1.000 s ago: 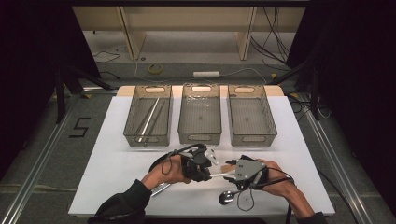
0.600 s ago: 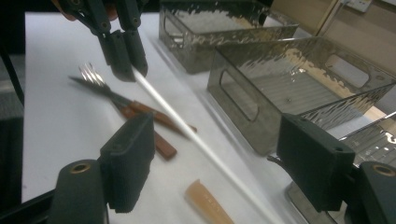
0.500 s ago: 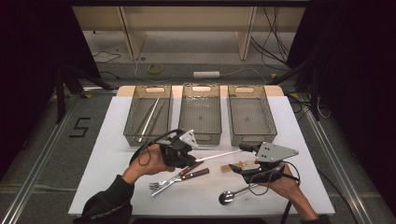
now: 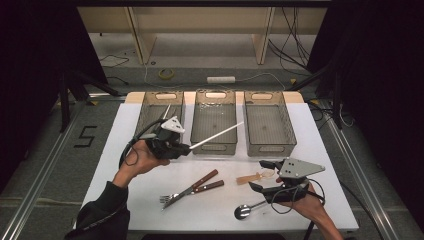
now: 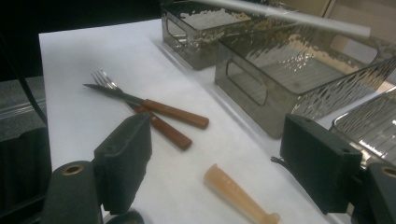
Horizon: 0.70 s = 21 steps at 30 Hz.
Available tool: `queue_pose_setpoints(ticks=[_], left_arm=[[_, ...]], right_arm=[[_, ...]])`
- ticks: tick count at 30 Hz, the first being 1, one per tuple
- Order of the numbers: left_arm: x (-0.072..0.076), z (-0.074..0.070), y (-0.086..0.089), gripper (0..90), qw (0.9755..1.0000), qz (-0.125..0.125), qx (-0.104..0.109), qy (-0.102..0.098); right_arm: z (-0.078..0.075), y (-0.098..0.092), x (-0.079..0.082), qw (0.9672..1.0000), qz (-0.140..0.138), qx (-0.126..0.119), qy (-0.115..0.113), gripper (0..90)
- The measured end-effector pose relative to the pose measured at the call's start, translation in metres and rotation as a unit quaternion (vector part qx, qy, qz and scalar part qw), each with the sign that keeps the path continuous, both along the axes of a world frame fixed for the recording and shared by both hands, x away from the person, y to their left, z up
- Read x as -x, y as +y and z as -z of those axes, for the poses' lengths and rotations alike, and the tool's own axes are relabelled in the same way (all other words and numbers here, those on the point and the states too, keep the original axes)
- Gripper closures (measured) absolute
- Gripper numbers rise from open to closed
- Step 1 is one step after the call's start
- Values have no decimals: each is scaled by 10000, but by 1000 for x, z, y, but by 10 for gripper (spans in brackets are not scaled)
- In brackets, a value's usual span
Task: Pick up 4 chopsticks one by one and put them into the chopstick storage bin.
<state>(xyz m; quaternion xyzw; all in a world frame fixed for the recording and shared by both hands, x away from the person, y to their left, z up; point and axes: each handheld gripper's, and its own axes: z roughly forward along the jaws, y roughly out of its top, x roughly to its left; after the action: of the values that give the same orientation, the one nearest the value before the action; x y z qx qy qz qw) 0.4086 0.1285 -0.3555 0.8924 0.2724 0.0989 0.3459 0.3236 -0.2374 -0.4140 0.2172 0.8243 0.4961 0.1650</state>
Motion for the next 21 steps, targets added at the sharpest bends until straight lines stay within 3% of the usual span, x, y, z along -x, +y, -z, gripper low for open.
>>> queue_pose_setpoints(ticks=[5, 10, 21], left_arm=[[-14, -1, 20, 832, 9983, -540, 189, -99], [-30, 0, 38, 832, 9942, -1016, 304, -183], [-65, -2, 66, 832, 9798, -1935, 373, -327]], right_arm=[[4, -2, 2, 9999, 26, -37, 98, 253], [6, -3, 3, 9997, -1, -153, 200, 252], [8, 0, 9, 9997, -72, -116, 226, 247]])
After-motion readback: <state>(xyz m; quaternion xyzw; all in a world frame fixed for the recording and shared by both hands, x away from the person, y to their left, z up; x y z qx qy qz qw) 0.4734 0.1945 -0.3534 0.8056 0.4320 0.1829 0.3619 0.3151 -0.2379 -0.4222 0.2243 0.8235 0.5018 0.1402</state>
